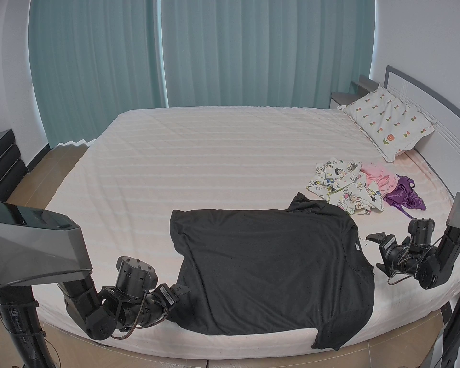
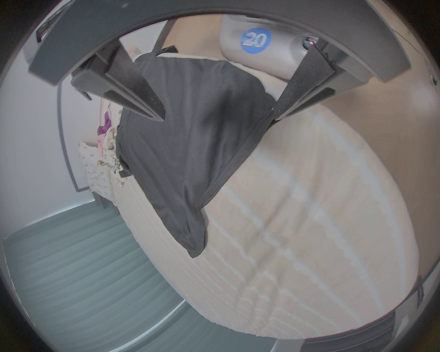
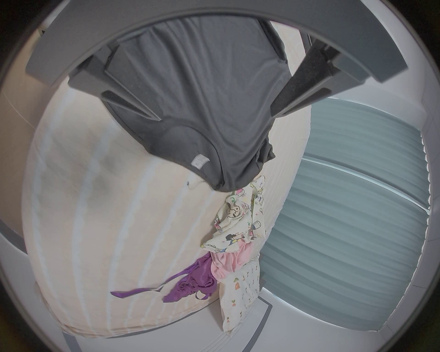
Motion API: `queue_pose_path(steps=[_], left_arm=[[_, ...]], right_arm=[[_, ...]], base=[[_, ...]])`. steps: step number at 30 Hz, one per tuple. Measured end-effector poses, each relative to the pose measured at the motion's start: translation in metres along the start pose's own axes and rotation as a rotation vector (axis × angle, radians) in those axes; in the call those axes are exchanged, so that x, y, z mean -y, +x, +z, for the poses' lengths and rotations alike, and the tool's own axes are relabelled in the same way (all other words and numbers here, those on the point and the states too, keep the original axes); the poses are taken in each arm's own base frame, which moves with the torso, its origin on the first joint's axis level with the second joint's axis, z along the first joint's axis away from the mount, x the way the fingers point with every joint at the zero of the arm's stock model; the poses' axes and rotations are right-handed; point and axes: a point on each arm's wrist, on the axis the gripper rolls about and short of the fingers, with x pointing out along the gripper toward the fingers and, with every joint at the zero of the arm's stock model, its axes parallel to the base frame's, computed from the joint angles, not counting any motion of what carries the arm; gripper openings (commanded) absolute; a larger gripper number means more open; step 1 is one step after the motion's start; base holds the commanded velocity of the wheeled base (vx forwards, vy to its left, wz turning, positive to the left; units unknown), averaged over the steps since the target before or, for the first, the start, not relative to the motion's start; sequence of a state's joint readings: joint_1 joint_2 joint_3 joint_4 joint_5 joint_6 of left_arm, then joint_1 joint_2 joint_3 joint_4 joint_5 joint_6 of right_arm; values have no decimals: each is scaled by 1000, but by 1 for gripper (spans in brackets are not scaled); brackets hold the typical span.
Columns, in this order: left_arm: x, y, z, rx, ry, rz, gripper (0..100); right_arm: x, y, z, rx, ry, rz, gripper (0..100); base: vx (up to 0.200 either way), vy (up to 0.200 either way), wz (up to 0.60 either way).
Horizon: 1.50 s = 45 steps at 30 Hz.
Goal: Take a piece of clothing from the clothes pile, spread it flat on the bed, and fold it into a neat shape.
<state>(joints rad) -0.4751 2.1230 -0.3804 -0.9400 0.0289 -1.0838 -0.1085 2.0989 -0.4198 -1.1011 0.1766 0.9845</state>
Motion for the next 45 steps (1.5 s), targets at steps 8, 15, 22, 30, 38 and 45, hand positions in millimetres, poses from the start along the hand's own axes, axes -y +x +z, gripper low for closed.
queue_pose_path(steps=[8, 15, 22, 30, 38, 45], left_arm=[[-4, 14, -11, 53, 144, 88, 100], [-2, 33, -14, 112, 216, 142, 100], [-4, 46, -16, 107, 253, 160, 0], [-20, 50, -21, 128, 347, 321, 0], [-33, 30, -26, 55, 397, 465, 0], [-34, 16, -28, 7, 419, 520, 0]], right_arm=[[9, -6, -11, -32, 12, -18, 100], [8, -8, -13, -31, 5, -14, 100], [7, -10, -13, -19, -9, 5, 100], [8, -11, -14, -20, -10, 4, 100], [7, -12, -14, -21, -13, 5, 100], [7, -13, -14, -20, -13, 7, 100]], base=[[0, 0, 0], [0, 0, 0], [0, 0, 0], [0, 0, 0], [0, 0, 0], [0, 0, 0]])
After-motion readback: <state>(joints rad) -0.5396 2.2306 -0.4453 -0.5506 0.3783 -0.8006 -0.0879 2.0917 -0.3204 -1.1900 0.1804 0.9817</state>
